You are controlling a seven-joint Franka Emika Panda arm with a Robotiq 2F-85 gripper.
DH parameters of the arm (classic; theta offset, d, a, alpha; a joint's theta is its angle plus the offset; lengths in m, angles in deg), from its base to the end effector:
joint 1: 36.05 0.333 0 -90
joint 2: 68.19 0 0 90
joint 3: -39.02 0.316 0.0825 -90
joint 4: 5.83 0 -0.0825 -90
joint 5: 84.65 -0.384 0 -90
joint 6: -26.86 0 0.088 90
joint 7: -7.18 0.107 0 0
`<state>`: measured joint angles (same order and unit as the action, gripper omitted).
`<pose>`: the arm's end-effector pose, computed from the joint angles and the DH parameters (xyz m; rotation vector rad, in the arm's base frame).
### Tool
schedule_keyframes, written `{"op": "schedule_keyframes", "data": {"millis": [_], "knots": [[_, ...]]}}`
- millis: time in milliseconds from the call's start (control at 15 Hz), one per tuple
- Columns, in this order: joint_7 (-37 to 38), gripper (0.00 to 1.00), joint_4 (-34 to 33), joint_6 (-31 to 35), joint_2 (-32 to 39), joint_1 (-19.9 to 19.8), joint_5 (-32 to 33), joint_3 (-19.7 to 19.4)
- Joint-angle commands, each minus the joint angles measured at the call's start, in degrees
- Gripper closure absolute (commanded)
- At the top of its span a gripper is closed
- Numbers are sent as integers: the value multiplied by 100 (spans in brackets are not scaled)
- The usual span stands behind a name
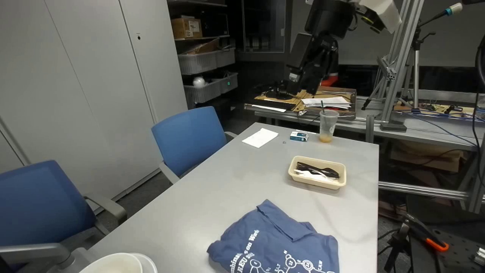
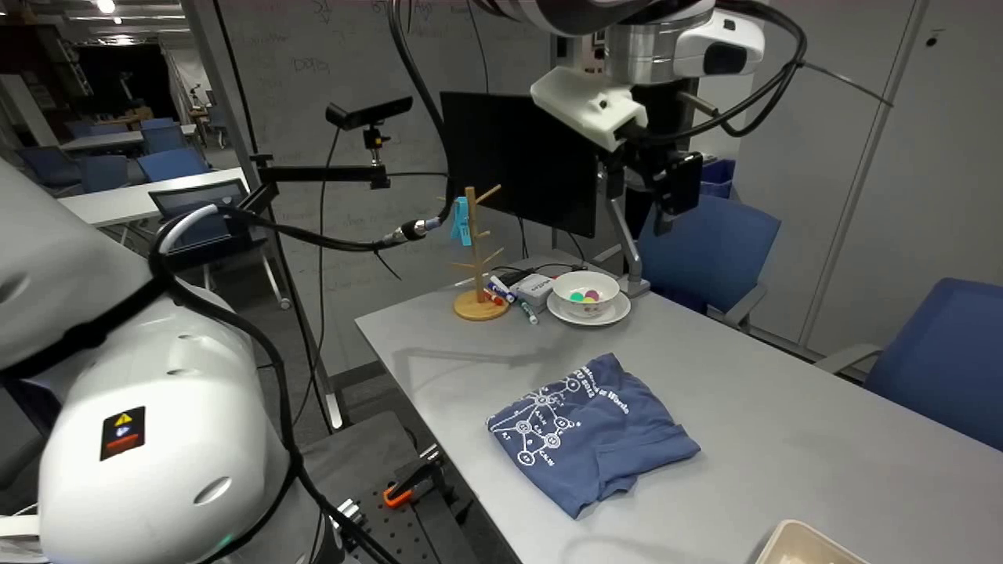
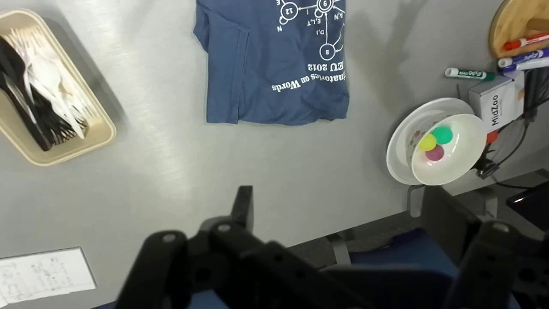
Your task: Unfold the blue t-shirt fully
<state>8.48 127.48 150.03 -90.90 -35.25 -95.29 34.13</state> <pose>0.4514 -0.0276 0.5134 -2.9187 0.2575 -0.3250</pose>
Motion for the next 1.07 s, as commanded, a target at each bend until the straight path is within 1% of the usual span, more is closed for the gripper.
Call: {"op": "schedule_keyframes", "data": {"millis": [0,1000], "knots": [[-26,0,-10,-15,5,-76,-32,66],[-26,0,-10,-15,5,-76,-32,66]]}}
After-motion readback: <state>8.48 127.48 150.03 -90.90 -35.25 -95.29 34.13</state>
